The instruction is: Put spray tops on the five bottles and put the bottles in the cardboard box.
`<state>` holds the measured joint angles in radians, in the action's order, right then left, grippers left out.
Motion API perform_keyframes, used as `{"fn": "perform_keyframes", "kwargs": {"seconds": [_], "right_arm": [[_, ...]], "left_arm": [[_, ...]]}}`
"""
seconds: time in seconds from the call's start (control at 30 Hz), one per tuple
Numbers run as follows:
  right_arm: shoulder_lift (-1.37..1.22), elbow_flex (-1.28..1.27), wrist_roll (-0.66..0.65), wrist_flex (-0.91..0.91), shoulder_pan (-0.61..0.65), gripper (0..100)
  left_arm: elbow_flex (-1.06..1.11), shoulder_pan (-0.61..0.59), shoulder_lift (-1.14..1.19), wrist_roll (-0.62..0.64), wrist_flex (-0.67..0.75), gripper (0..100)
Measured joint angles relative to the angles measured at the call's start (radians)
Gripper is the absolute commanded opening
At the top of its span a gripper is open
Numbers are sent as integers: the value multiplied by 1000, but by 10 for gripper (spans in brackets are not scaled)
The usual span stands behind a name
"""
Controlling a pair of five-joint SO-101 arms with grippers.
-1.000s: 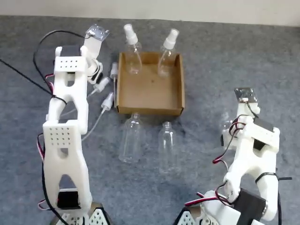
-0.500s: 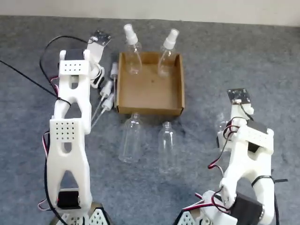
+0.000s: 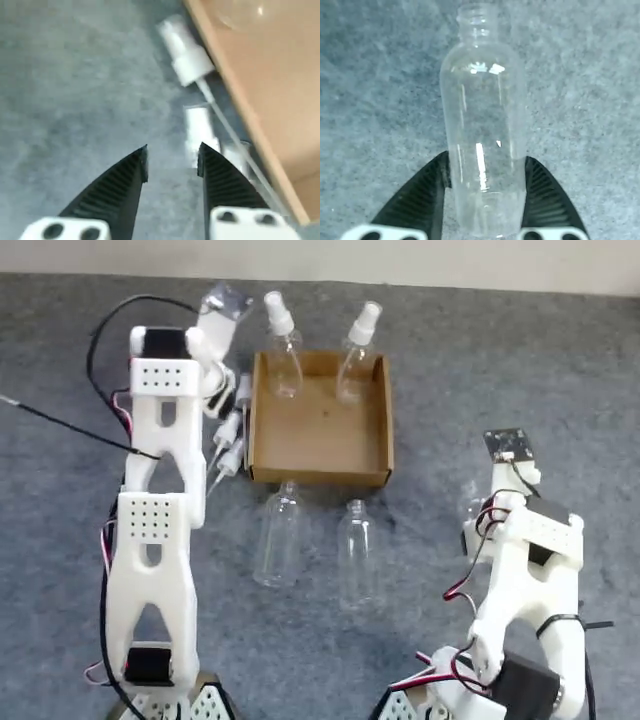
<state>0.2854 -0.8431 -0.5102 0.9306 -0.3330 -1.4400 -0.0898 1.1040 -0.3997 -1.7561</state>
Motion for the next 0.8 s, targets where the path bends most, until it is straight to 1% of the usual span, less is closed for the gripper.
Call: {"fn": "perform_keyframes", "kwargs": {"seconds": [0.2,0.3,0.33,0.5,0.67,0.8], "right_arm": [[0,0,0,0,0,74],[0,0,0,0,0,74],[0,0,0,0,0,74],[0,0,0,0,0,74],[0,0,0,0,0,74],[0,0,0,0,0,74]], "left_arm": [[61,31,2,0,-3,157],[61,29,48,0,-2,154],[61,29,72,0,-2,139],[63,20,130,0,23,2],[54,-23,132,0,20,2],[-8,-115,133,18,-2,2]]}}
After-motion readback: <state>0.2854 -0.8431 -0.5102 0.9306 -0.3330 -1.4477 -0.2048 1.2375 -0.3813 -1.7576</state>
